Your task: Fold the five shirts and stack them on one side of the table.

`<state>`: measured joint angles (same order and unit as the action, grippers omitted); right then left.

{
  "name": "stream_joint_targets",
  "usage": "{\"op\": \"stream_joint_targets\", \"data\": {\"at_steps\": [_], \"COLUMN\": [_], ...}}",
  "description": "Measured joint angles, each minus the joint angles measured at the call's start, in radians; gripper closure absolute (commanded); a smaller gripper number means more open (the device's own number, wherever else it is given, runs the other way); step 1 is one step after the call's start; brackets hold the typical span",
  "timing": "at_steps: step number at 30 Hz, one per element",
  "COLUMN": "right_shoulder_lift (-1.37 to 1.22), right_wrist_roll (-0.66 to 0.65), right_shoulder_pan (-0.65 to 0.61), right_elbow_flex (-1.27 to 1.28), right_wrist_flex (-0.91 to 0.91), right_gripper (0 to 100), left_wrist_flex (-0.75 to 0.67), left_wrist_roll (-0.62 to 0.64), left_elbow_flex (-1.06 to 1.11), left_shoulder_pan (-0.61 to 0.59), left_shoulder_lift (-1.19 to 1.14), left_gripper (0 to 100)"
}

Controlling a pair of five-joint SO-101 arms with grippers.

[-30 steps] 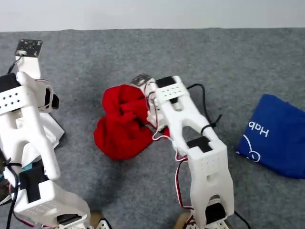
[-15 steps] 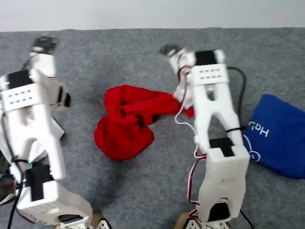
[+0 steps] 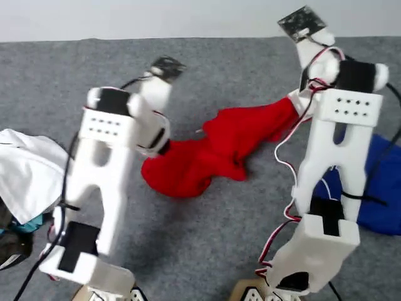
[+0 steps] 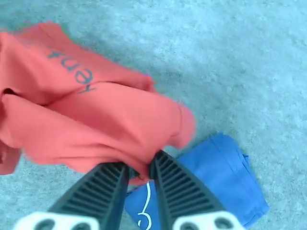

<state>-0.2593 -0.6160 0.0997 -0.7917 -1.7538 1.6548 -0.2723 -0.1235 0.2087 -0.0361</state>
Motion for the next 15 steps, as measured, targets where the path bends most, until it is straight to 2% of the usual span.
{"op": "stream_joint_targets", "data": {"at_steps": [5, 8, 12, 15], "right_shoulder_lift": [0.003, 0.003, 0.003, 0.003], "right_wrist_roll": [-0.002, -0.002, -0.002, -0.002], "right_shoulder_pan": [-0.003, -0.003, -0.003, -0.003], "right_elbow_flex": [0.000, 0.000, 0.000, 0.000], "right_wrist_flex": [-0.002, -0.002, -0.002, -0.003], "right_gripper": [98.8, 98.8, 98.8, 98.8], "left_wrist_flex": [-0.014, -0.086, -0.229, -0.341], "left_wrist_roll": [0.061, 0.083, 0.091, 0.091], "left_elbow_flex": [0.015, 0.084, 0.227, 0.341], "left_shoulder_pan": [0.193, 0.272, 0.313, 0.310], "left_shoulder_lift": [0.011, 0.011, 0.011, 0.011], "left_gripper": [83, 81, 77, 81]}}
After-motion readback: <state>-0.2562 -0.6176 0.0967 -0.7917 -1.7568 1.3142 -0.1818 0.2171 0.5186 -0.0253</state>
